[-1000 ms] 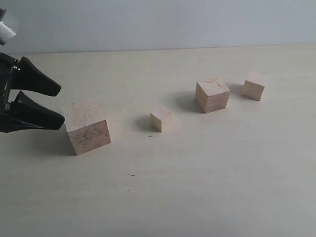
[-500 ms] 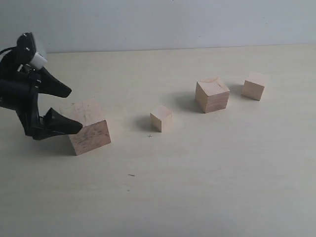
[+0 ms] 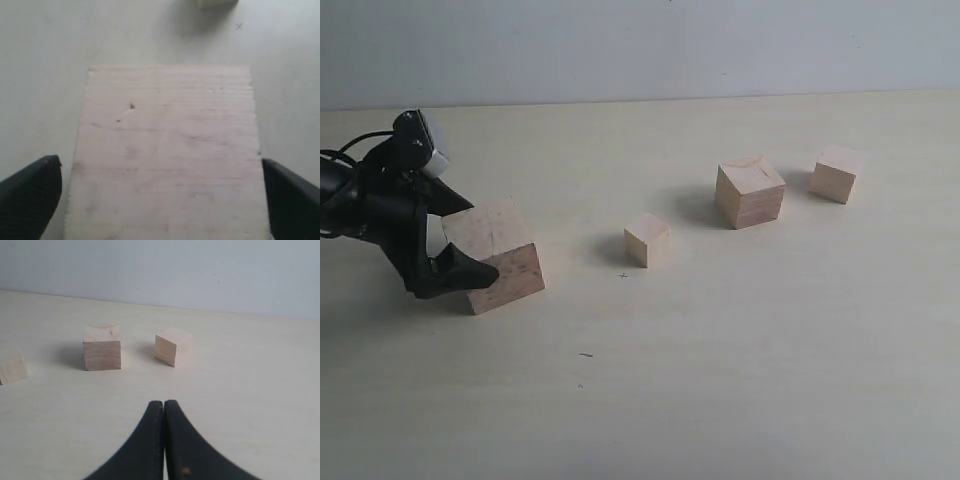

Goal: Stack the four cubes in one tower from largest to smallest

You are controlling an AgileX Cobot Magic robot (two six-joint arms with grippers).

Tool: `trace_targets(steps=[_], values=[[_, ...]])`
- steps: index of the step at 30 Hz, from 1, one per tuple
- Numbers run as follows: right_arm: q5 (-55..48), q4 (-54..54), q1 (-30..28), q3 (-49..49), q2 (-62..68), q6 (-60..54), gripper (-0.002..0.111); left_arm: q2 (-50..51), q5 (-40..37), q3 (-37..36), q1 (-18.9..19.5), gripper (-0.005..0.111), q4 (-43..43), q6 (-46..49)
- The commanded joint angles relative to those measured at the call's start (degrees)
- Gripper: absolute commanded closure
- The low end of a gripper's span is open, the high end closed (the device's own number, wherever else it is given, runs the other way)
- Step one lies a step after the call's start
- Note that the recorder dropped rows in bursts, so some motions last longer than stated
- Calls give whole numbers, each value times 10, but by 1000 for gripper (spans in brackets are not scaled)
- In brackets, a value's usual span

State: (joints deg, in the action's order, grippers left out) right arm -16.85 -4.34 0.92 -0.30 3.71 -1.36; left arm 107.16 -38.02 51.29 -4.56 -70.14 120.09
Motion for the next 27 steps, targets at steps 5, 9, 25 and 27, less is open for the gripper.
trace_targets(steps=[5, 9, 25, 27], values=[[3, -1, -2, 3, 2, 2, 108, 7, -11, 50, -44, 57, -28, 1], [3, -1, -2, 3, 2, 2, 108, 38, -8, 107, -99, 77, -22, 1], [3, -1, -2, 3, 2, 2, 108, 97, -55, 182, -156, 100, -12, 1], [3, -1, -2, 3, 2, 2, 108, 107, -59, 182, -155, 104, -11, 1]])
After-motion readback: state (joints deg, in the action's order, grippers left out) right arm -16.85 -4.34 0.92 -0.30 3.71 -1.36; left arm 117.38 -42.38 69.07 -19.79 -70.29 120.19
